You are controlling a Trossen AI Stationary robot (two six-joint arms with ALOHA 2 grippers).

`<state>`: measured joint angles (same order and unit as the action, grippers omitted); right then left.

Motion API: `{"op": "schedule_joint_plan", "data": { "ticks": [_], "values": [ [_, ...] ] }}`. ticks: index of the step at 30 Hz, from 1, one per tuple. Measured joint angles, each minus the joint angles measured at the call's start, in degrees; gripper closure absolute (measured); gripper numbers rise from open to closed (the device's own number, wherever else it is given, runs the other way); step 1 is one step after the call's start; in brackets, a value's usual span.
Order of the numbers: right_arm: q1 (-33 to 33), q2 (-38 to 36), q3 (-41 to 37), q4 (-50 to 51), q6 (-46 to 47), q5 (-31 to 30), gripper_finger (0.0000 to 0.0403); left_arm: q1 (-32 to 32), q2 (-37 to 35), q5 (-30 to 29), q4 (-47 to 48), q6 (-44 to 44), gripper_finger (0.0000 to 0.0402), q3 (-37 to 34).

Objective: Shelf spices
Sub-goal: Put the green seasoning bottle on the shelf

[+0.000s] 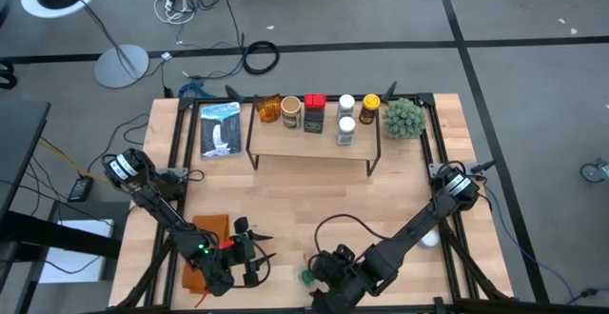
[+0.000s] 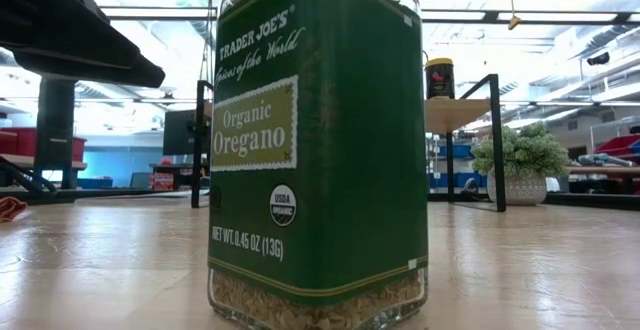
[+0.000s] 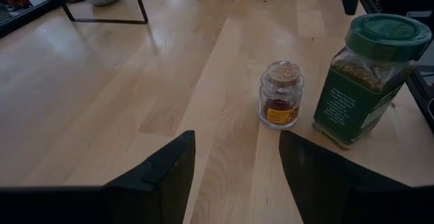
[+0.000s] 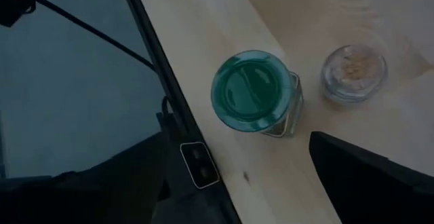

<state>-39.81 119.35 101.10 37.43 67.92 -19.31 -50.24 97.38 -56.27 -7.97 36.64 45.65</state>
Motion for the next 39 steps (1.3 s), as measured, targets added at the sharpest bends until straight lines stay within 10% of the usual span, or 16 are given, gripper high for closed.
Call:
{"op": "schedule_joint_plan", "data": {
  "ticks": [39],
  "values": [
    [7.5, 3.9, 0.0, 7.4, -17.3, 1.0, 0.0103, 0.0, 0.0, 0.9, 0.7, -0.4, 0.0183, 0.0]
  ]
}}
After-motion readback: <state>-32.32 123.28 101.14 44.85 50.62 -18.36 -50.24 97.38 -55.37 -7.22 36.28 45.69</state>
